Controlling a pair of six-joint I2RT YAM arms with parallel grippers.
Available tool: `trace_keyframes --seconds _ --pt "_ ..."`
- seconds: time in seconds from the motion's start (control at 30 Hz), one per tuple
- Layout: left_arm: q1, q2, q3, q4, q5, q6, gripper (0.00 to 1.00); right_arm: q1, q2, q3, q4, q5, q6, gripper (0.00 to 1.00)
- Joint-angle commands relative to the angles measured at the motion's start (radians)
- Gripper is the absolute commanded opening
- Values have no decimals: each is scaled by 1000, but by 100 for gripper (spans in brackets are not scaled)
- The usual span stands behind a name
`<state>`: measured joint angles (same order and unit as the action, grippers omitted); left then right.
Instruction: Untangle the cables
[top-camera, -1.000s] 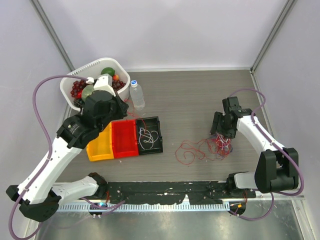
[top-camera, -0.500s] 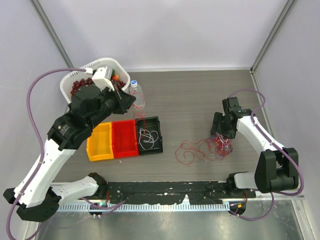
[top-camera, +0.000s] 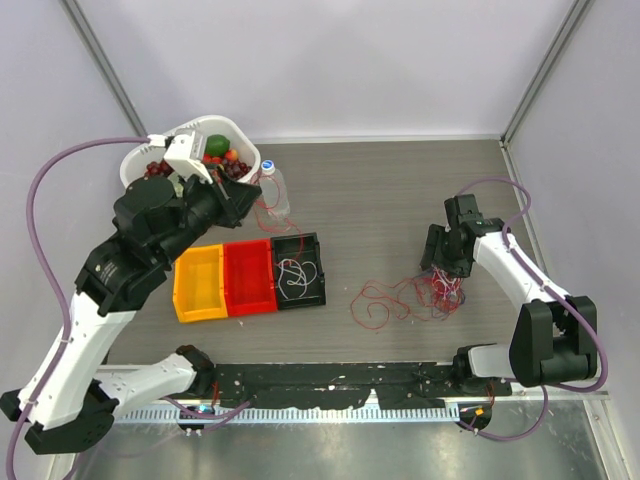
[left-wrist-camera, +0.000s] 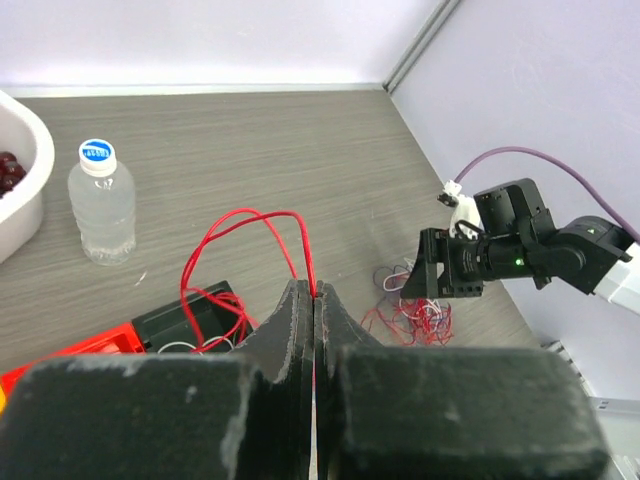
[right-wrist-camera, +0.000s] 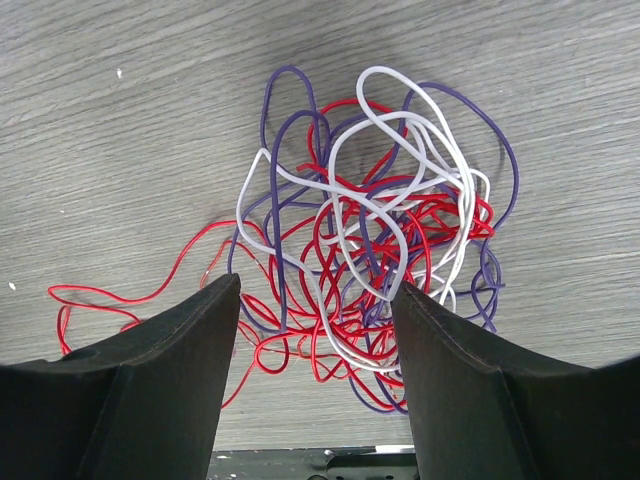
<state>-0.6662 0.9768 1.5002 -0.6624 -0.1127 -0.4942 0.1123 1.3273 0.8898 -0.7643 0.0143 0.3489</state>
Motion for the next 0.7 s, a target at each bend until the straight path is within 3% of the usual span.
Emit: trace_keyframes --seconds 0.0,0.1,0.37,0.5,0.67 --pt "2 -10 5 6 14 22 0 6 -50 -2 19 1 -7 67" --pt "4 2 -53 64 108 -71 0 4 -54 -2 19 0 -8 67" --pt "4 -17 -357 460 320 -403 0 4 -45 -5 26 1 -8 67" --pt "4 16 -373 552 433 -448 0 6 -51 -5 25 1 -8 67" --pt "5 0 -328 576 461 -391 0 4 -57 -9 28 1 -8 68"
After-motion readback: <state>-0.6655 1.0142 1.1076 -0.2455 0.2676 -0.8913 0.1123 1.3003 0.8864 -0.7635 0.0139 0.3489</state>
